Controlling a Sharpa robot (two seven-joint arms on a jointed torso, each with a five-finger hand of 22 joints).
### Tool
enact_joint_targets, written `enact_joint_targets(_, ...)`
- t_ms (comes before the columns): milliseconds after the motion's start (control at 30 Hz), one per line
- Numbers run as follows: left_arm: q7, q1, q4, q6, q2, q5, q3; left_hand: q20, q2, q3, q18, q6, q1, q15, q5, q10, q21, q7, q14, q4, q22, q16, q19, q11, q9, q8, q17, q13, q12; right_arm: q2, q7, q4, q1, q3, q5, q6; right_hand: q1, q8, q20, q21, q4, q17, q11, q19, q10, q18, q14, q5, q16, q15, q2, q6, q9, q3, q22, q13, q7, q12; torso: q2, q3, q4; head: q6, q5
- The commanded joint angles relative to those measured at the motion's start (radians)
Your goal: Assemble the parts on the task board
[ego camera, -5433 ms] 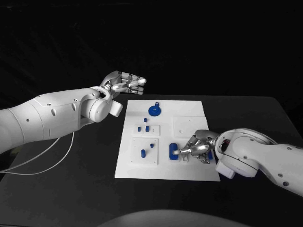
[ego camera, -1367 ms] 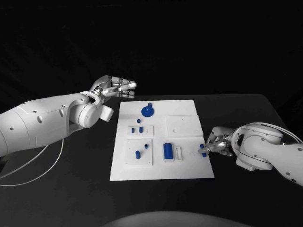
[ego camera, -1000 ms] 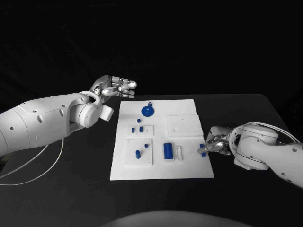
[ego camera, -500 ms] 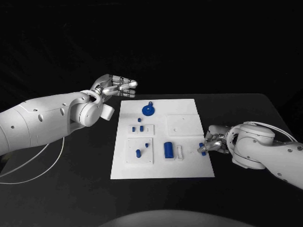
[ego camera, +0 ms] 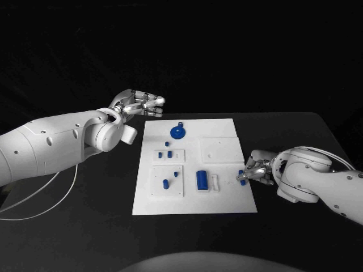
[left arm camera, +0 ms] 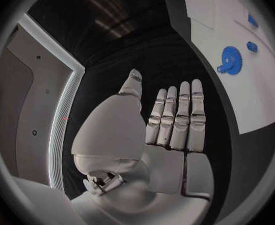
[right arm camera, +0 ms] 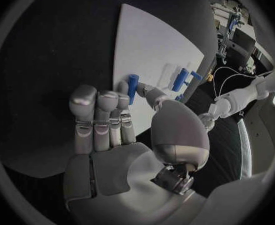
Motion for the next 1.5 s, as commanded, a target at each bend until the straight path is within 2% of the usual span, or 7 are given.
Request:
enact_joint_targets(33,0.004,-0.001,0.0,0.015,0.003,-0.002,0.001,-0.001,0.003,0.0,-0.005,-0.005,-0.004,-0.001,-0.002,-0.002,0.006,0.001,0.006,0.007,-0.001,-0.004,-0.002,0.004,0.0,-0.003,0.001,0.0,0.003,0.0,-0.002,0.002,-0.018,-0.015,0.12,-0.013,0.015,-0.007,-0.001,0.0,-0.144,-0.002,-0.006,0.053,0.004,-0.006,-0.004,0.007,-0.003,-0.003,0.02,-0.024,-0.011,0.146,0.002,-0.002,0.005,-0.007,0.0,0.0001,-0.0003,0.001,0.001)
enact_joint_targets(367,0.003,-0.001,-0.002,0.016,0.005,-0.002,0.001,-0.001,0.003,0.0,-0.005,-0.005,-0.004,-0.001,-0.002,-0.002,0.006,0.001,0.006,0.007,-0.001,-0.004,-0.002,0.004,0.0,-0.003,0.001,0.0,0.003,-0.012,0.01,0.05,-0.012,-0.007,0.198,-0.063,0.016,-0.008,-0.002,-0.003,-0.148,-0.004,-0.006,0.053,0.006,-0.006,-0.004,0.012,-0.007,-0.004,0.019,-0.021,-0.011,0.148,0.002,-0.005,0.006,-0.01,0.0,-0.0003,0.0003,-0.003,0.001)
enact_joint_targets(600,0.003,-0.001,-0.002,0.02,0.006,-0.002,0.001,-0.001,0.001,-0.001,-0.005,-0.006,-0.005,-0.001,-0.001,-0.002,0.006,0.001,0.006,0.006,-0.002,-0.004,-0.002,0.004,0.0,-0.004,0.001,0.0,0.003,-0.007,0.011,0.078,-0.008,-0.003,0.212,-0.073,0.018,-0.008,-0.002,-0.003,-0.149,-0.005,-0.006,0.053,0.006,-0.006,-0.004,0.013,-0.008,-0.005,0.02,-0.02,-0.014,0.146,0.002,-0.006,0.006,-0.011,0.0,-0.0002,0.0007,-0.008,0.003)
enact_joint_targets(767,0.004,-0.001,-0.002,0.022,0.007,-0.002,0.001,0.0,0.006,0.003,-0.004,-0.005,-0.001,-0.001,0.015,-0.003,0.005,0.0,0.006,0.002,-0.002,-0.004,-0.003,0.004,0.0,-0.004,0.002,0.0,0.003,0.003,0.011,0.091,-0.007,-0.003,0.214,-0.076,0.02,-0.008,-0.002,-0.003,-0.149,-0.005,-0.006,0.053,0.006,-0.007,-0.004,0.011,-0.008,-0.005,0.022,-0.02,-0.016,0.143,0.002,-0.007,0.006,-0.012,0.0,-0.0005,0.0,-0.011,0.007)
enact_joint_targets(900,0.003,-0.001,-0.001,0.024,0.008,-0.004,0.001,0.0,0.01,0.001,-0.004,-0.005,-0.003,0.0,0.017,-0.002,0.006,0.0,0.006,-0.006,-0.001,-0.004,-0.004,0.004,0.0,-0.003,0.002,0.0,0.003,0.016,0.012,0.101,-0.007,-0.002,0.203,-0.079,0.025,-0.008,-0.002,-0.005,-0.15,-0.005,-0.006,0.053,0.006,-0.007,-0.004,-0.002,-0.009,-0.005,0.025,-0.021,-0.019,0.142,0.002,-0.008,0.007,-0.012,0.001,0.0001,0.0007,-0.007,0.006)
enact_joint_targets(1133,0.004,-0.001,-0.002,0.024,0.01,-0.005,0.001,0.0,0.01,0.001,-0.004,-0.005,-0.003,0.0,0.017,-0.002,0.006,0.0,0.006,-0.006,-0.001,-0.004,-0.004,0.004,0.0,-0.003,0.002,0.0,0.003,0.037,0.014,0.103,-0.006,-0.002,0.174,-0.08,0.026,-0.008,-0.002,-0.006,-0.149,-0.006,-0.006,0.053,0.006,-0.007,-0.004,-0.004,-0.01,-0.005,0.025,-0.021,-0.021,0.141,0.002,-0.008,0.007,-0.012,0.0,-0.0004,0.0006,-0.009,0.007)
enact_joint_targets(1500,0.004,-0.001,-0.002,0.025,0.011,-0.005,0.001,0.0,0.01,0.0,-0.003,-0.005,-0.007,0.0,0.013,-0.002,0.007,0.0,0.006,-0.009,-0.001,-0.004,-0.004,0.004,0.0,-0.003,0.002,0.0,0.003,0.073,0.013,0.08,-0.007,-0.004,0.137,-0.076,0.029,-0.008,-0.002,-0.006,-0.148,-0.005,-0.005,0.053,0.006,-0.007,-0.004,-0.004,-0.009,-0.004,0.025,-0.021,-0.025,0.137,0.003,-0.007,0.007,-0.011,0.001,0.0001,0.001,-0.012,0.011)
